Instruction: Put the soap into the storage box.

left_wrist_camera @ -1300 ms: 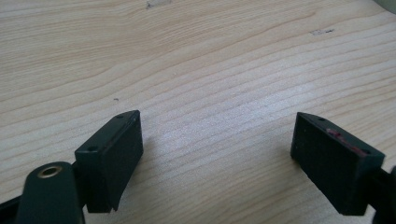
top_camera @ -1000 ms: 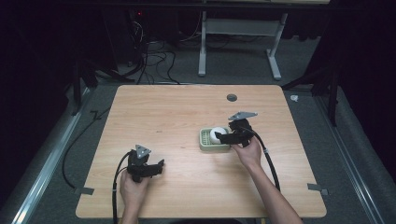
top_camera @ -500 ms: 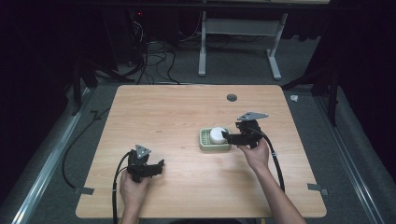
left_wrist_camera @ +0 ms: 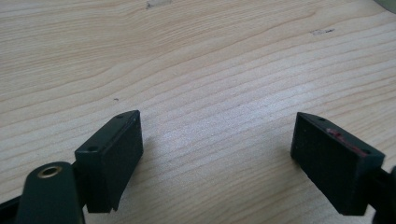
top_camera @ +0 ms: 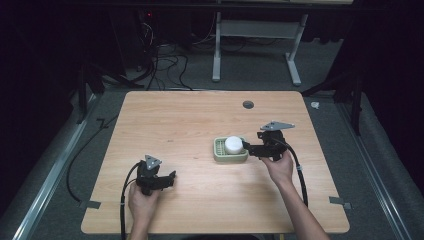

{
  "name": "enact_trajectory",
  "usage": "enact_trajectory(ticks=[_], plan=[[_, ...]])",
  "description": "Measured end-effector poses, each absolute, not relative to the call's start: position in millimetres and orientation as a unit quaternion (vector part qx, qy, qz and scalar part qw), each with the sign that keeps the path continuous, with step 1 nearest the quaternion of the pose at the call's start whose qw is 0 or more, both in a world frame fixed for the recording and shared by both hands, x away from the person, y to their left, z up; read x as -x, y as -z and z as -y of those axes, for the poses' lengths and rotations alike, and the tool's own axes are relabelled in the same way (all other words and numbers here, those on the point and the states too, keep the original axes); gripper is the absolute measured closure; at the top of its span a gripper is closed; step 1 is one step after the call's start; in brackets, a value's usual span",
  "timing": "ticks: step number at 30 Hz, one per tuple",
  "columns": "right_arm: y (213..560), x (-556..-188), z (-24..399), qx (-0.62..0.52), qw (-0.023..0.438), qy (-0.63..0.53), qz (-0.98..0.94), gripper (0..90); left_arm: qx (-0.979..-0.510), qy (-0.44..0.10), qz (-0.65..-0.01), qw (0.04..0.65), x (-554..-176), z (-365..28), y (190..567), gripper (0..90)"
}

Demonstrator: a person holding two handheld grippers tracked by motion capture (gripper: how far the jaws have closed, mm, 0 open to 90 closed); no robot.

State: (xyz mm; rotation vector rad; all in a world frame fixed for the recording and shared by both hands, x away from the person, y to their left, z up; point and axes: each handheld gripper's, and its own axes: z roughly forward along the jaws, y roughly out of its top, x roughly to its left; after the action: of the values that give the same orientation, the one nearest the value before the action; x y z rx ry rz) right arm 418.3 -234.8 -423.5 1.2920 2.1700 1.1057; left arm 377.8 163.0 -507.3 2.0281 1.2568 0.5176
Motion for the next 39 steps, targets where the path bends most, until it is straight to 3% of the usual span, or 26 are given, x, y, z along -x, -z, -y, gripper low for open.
enact_trajectory(ticks=[39], plan=[[422,-385,269,-0.479,0.206,-0.412,-0.747,27.1,-0.780,-0.199,-0.483,0.343,-378,-163,507,17.2]])
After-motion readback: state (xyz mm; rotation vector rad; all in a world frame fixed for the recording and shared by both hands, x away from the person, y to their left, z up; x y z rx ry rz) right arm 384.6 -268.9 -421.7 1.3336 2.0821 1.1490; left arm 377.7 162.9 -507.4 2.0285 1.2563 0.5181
